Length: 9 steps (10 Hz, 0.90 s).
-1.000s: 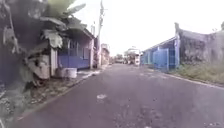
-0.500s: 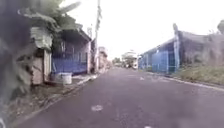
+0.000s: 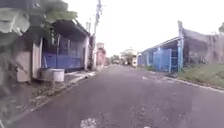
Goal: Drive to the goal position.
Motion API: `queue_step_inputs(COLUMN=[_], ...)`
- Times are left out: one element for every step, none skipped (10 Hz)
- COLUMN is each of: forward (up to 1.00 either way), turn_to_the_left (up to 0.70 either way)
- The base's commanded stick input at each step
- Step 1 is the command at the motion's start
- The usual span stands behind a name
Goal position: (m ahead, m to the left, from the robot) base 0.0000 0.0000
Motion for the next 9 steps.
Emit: queue_step_inputs(forward=[1.00, 1.00, 1.00, 1.00, 1.00, 1.00, 1.00, 1.00, 1.00], turn_to_the_left=[0.00, 0.00, 0.00, 0.00, 0.00, 0.00, 0.00, 0.00, 0.00])
